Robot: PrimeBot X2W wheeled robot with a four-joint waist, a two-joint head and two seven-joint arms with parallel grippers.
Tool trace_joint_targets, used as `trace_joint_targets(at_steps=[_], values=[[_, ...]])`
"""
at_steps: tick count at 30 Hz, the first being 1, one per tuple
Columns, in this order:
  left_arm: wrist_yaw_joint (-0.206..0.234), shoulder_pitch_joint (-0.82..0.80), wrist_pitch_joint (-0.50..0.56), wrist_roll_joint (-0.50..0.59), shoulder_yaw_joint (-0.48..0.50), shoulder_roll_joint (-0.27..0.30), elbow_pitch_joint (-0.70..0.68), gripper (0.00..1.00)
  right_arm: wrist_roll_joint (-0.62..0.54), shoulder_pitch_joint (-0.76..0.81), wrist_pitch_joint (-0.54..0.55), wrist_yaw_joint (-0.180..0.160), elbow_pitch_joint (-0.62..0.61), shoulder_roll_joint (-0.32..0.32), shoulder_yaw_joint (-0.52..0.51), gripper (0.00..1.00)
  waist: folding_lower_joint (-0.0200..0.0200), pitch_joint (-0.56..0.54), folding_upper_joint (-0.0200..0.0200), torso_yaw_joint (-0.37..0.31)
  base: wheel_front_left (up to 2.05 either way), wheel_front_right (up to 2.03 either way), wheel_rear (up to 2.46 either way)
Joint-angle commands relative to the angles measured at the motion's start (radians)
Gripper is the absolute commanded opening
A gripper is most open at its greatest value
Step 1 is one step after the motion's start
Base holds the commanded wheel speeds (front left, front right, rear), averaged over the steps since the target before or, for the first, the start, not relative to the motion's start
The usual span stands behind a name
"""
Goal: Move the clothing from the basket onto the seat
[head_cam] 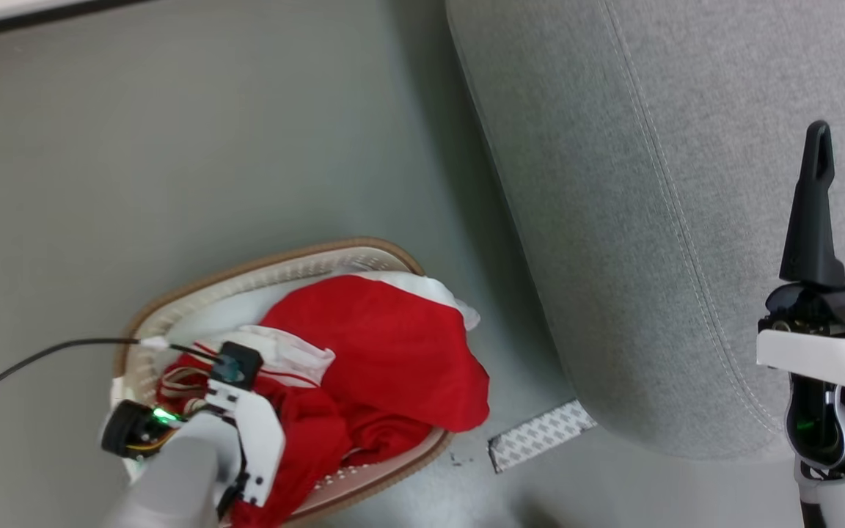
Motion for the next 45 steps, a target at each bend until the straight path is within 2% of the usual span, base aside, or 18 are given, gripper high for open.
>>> trace_joint_targets(at_steps=[1,8,12,13,14,19,26,34,41,45], values=[[-0.002,-0.005,0.025,0.014,-0.028,-0.007,0.013,1.00,0.016,-0.021,-0.003,-0.002,-0.006,0.001,0.002,1.00,-0.0001,0.035,0.0000,-0.027,0.00,0.00,0.00],[0.000,-0.022,0.193,0.030,-0.186,-0.002,0.043,1.00,0.038,-0.034,-0.003,-0.002,0.002,0.001,0.008,1.00,-0.0001,0.066,0.0000,-0.047,0.00,0.00,0.00],[0.000,-0.036,0.225,0.020,-0.243,0.015,0.047,1.00,0.042,-0.039,-0.003,-0.002,0.008,0.001,0.014,1.00,-0.0001,0.075,0.0000,-0.051,0.00,0.00,0.00],[0.000,-0.033,0.219,0.006,-0.252,0.011,0.047,0.36,0.041,-0.039,-0.003,-0.002,0.011,0.001,0.016,1.00,-0.0001,0.076,0.0000,-0.051,0.00,0.00,0.00],[0.000,-0.032,0.208,-0.007,-0.260,0.009,0.046,0.00,0.040,-0.039,-0.003,-0.002,0.012,0.001,0.016,1.00,-0.0001,0.076,0.0000,-0.051,0.00,0.00,0.00],[0.000,-0.042,0.157,-0.056,-0.301,0.004,0.034,0.00,0.021,-0.042,-0.003,-0.002,0.019,0.001,0.008,1.00,-0.0001,0.058,0.0000,-0.030,0.00,0.00,0.00],[0.000,0.001,0.094,-0.153,-0.338,-0.032,0.008,0.00,-0.020,-0.040,-0.003,-0.002,0.029,0.001,0.008,1.00,-0.0001,-0.049,0.0000,0.020,0.00,0.00,0.00],[0.000,0.068,-0.003,-0.312,-0.406,-0.071,-0.071,0.00,-0.086,0.015,-0.003,-0.002,0.054,0.000,0.009,1.00,-0.0001,-0.245,0.0000,0.113,0.00,0.00,0.00],[0.000,0.103,-0.095,-0.450,-0.456,-0.080,-0.152,0.00,-0.138,0.063,-0.003,-0.002,0.076,-0.002,0.010,1.00,-0.0001,-0.384,0.0000,0.191,0.00,0.00,0.00],[0.000,0.116,-0.148,-0.536,-0.474,-0.084,-0.218,0.00,-0.101,0.093,-0.003,-0.002,0.081,-0.008,-0.003,1.00,-0.0001,-0.451,0.0000,0.237,0.00,0.00,0.00]])
